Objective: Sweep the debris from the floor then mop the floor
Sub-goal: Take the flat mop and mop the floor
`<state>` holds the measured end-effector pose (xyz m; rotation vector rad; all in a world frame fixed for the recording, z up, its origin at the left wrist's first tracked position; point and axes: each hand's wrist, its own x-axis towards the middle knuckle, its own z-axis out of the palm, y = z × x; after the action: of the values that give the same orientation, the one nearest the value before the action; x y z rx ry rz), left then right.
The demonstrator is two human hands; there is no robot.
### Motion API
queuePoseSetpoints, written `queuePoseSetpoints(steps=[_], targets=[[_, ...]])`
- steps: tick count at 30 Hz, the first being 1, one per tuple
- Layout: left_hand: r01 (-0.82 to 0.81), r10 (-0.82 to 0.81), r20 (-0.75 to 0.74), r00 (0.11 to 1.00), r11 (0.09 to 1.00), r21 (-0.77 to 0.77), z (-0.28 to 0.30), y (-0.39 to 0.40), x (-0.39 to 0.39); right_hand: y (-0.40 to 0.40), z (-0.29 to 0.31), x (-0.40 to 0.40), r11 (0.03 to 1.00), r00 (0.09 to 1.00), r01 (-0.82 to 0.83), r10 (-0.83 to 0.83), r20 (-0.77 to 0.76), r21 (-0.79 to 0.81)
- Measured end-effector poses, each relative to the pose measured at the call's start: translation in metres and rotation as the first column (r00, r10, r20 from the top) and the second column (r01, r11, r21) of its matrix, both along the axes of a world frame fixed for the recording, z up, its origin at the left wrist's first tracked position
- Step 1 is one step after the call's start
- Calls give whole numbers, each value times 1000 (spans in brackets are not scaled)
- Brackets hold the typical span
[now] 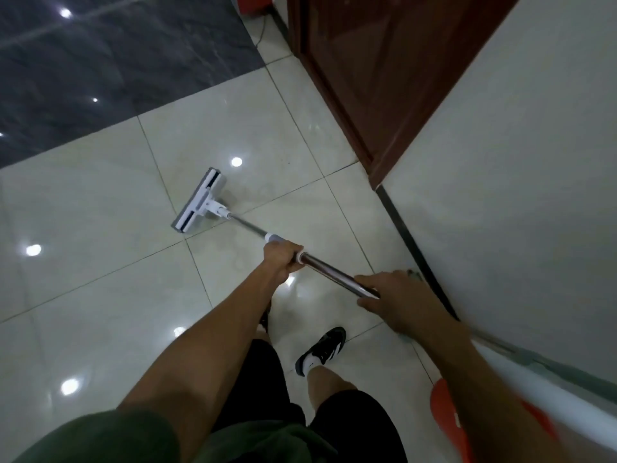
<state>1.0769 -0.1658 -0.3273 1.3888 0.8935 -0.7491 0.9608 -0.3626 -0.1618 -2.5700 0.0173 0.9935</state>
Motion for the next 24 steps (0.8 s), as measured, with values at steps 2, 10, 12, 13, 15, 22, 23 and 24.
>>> queuePoseSetpoints(steps=[2, 10, 12, 13, 15, 22, 23, 24], targets=[[8, -9, 9, 1000, 999, 48, -2, 18, 20, 20, -13, 9, 997, 999, 51, -51, 3, 54], [42, -48, 44, 998, 990, 137, -27, 103, 146, 111, -60, 105, 978, 991, 129, -134, 19, 163], [51, -59, 45, 997, 988, 147, -34, 121, 182, 133, -71, 138, 978, 989, 136, -143, 34, 158], [56, -64, 41, 997, 986, 158, -41, 134, 207, 148, -81, 162, 981, 989, 129, -137, 51, 143], [70, -78, 39, 996, 981, 182, -54, 159, 254, 177, -96, 208, 987, 989, 109, -119, 85, 118], [116, -136, 55, 989, 956, 270, -93, 225, 385, 251, -147, 340, 996, 990, 73, -79, 114, 51], [110, -126, 46, 991, 958, 264, -99, 232, 396, 260, -153, 352, 997, 989, 64, -69, 128, 39], [98, -112, 39, 993, 961, 258, -106, 239, 406, 268, -158, 362, 998, 989, 58, -61, 138, 23]])
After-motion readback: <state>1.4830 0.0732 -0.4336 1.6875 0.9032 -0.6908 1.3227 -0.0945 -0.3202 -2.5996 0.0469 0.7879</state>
